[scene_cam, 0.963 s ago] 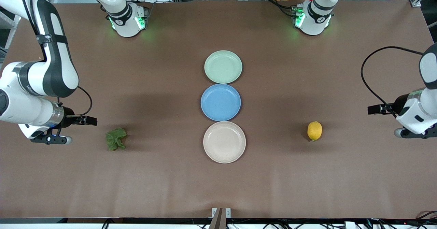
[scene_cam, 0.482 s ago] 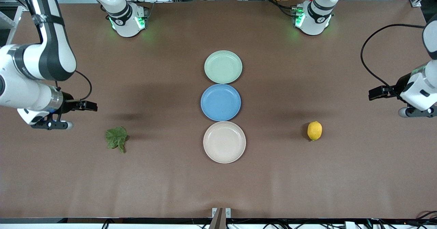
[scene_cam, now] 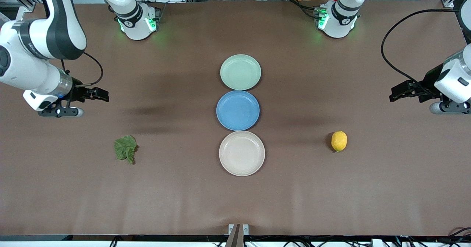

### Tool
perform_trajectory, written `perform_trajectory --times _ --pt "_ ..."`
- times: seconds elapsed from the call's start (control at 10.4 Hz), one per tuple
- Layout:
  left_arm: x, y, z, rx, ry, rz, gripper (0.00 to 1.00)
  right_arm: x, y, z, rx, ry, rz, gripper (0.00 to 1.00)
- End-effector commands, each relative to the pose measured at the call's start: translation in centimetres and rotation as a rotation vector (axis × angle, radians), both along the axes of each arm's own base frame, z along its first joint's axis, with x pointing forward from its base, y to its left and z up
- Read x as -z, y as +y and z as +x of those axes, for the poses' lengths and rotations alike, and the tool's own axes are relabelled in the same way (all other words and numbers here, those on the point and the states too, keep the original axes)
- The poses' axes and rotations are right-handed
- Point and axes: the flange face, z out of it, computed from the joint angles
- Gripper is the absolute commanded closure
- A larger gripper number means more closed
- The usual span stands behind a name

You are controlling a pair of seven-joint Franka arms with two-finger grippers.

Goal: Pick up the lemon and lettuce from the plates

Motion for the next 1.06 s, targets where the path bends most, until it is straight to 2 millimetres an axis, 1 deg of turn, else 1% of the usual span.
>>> perform_trajectory --times 0.0,0.1,0.19,0.39,0.48,0.58,0.67,0.77,0.87,0.96 --pt "-2.1 -1.2 -0.9 -0.042 -0.043 -0.019 0.00 -4.1 -1.3 -0.1 0.011 -0.057 -0.006 0.00" --pt "-3.1 -1.4 -0.9 -0.075 -0.059 -0.018 0.00 -6.1 -1.3 -0.1 0.011 -0.069 -0.005 0.00" --pt "-3.6 -1.7 -1.0 -0.072 -0.065 -0.017 0.00 -8.4 -1.5 0.1 0.013 -0.079 -0.004 0.00" --pt "-4.7 -2.1 -1.1 -0.047 -0.083 0.019 0.00 -13.6 -1.4 0.1 0.006 -0.085 -0.009 0.00" --pt "-4.8 -2.3 -1.3 -0.038 -0.069 0.032 0.00 -16.2 -1.4 -0.1 0.005 -0.095 -0.011 0.00" --pt "-5.7 -2.4 -1.4 -0.034 -0.074 0.041 0.00 -18.8 -1.4 -0.5 0.002 -0.112 -0.011 0.00" --pt "-6.5 -2.4 -1.4 -0.032 -0.079 0.040 0.00 -21.0 -1.5 -0.8 -0.013 -0.123 -0.010 0.00" --pt "-6.7 -2.3 -1.5 -0.033 -0.075 0.041 0.00 -22.5 -1.7 -1.2 -0.038 -0.130 -0.009 0.00" --pt "-7.0 -2.3 -1.6 -0.032 -0.076 0.041 0.00 -23.3 -1.9 -1.3 -0.037 -0.138 -0.003 0.00" --pt "-6.8 -2.3 -1.7 -0.032 -0.064 0.042 0.00 -23.7 -2.0 -1.3 -0.036 -0.146 -0.002 0.00"
